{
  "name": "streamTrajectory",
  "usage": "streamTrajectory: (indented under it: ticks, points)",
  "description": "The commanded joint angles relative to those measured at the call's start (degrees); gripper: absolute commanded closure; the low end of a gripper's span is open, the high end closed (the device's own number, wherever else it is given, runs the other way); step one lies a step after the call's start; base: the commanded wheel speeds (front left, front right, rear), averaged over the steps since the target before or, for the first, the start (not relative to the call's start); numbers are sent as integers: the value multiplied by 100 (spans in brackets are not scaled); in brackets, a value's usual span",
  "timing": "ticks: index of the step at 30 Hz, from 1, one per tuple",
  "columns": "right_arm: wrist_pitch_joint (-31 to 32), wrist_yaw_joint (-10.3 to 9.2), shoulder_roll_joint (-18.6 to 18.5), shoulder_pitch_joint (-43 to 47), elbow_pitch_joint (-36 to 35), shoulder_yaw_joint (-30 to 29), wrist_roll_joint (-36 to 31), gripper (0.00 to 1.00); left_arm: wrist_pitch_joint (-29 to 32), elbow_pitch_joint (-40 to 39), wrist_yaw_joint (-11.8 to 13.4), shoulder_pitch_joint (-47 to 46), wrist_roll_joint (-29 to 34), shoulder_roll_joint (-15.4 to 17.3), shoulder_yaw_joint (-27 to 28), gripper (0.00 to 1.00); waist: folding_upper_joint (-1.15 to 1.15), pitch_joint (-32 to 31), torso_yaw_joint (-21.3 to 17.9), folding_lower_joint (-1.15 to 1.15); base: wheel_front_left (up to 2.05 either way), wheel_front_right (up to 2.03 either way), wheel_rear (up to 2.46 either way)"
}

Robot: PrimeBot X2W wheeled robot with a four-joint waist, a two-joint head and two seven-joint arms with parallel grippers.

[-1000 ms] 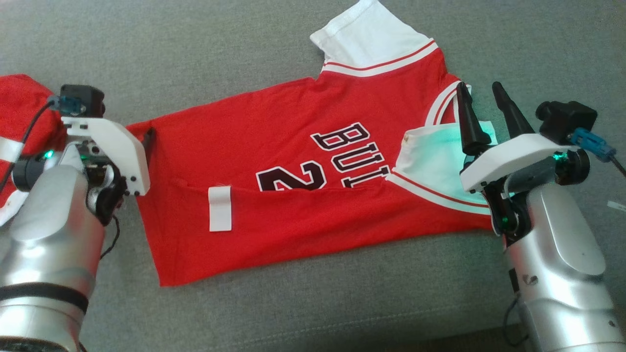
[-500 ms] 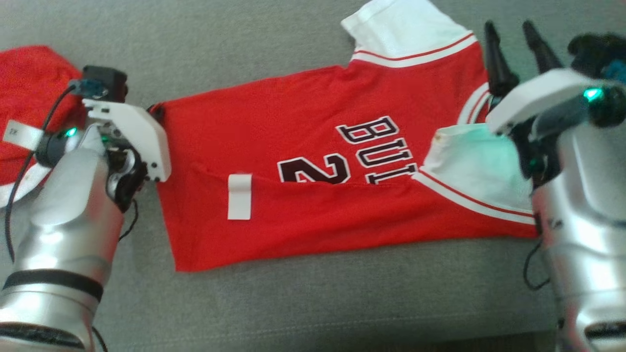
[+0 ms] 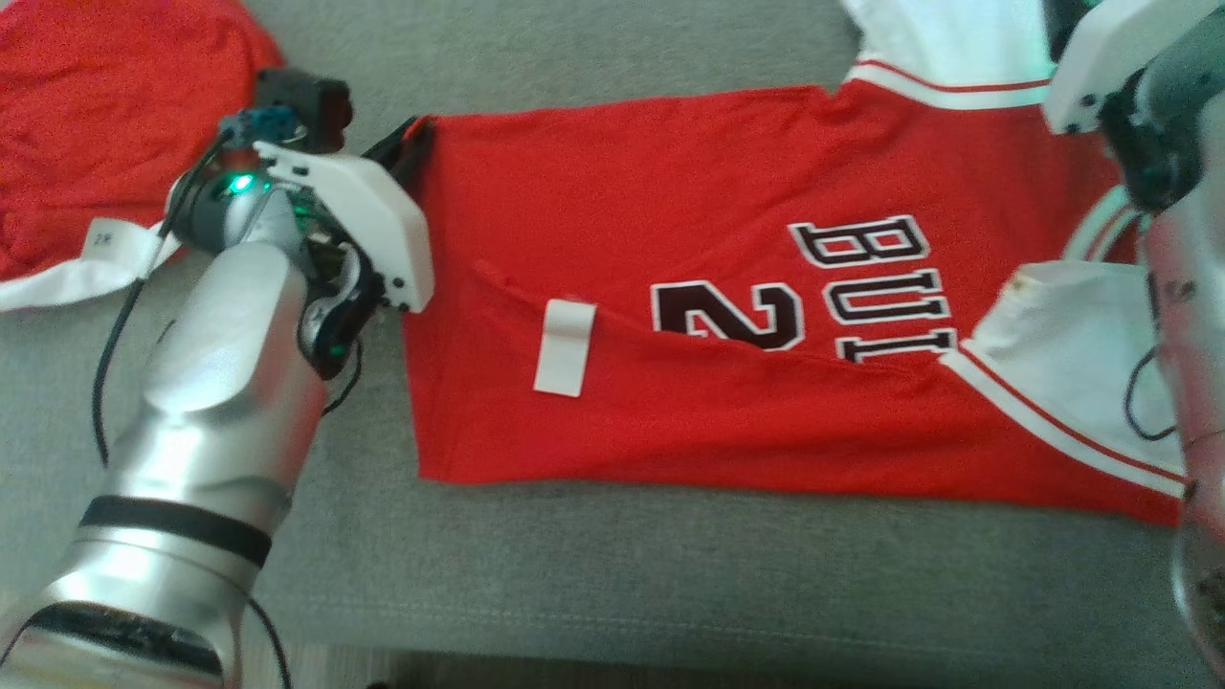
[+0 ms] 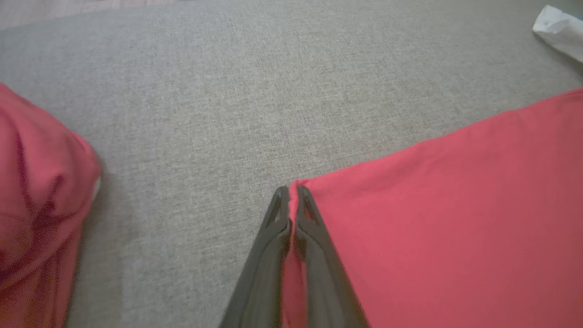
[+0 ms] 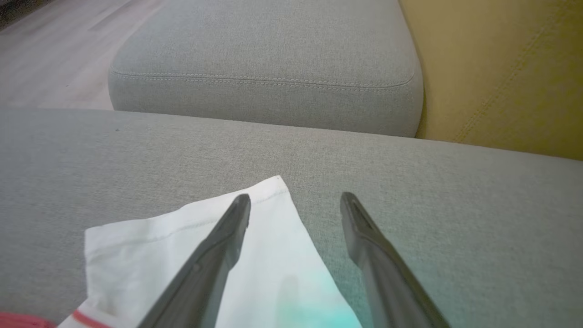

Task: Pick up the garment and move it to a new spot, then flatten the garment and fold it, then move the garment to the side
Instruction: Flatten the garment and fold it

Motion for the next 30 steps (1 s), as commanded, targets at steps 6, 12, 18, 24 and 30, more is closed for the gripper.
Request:
streamTrajectory:
  ticks: [6,12,18,24,30]
  points:
    - [229,37,-179,-602,371,116,-255,0,-156,-388,2,-298,-66,-52,-6,100,0,454,488,-1,0,0,0]
    - [438,37,-269,-789,806,214,-332,0,-185,-422,2,-331,-84,-112,-84,100,0,520,577,-1,0,0,0]
    - [574,37,-393,-876,1226,123,-391,60,-210,-406,2,-341,-132,-124,-132,100,0,481,622,-1,0,0,0]
    - [-31,37,-407,-979,1184,-50,-410,100,-447,-478,89,-400,-144,-74,-67,100,0,456,566,-1,0,0,0]
    - [-1156,37,-403,-1160,1015,-259,-751,100,-930,-553,364,-548,-12,-4,18,100,0,356,428,-1,0,0,0]
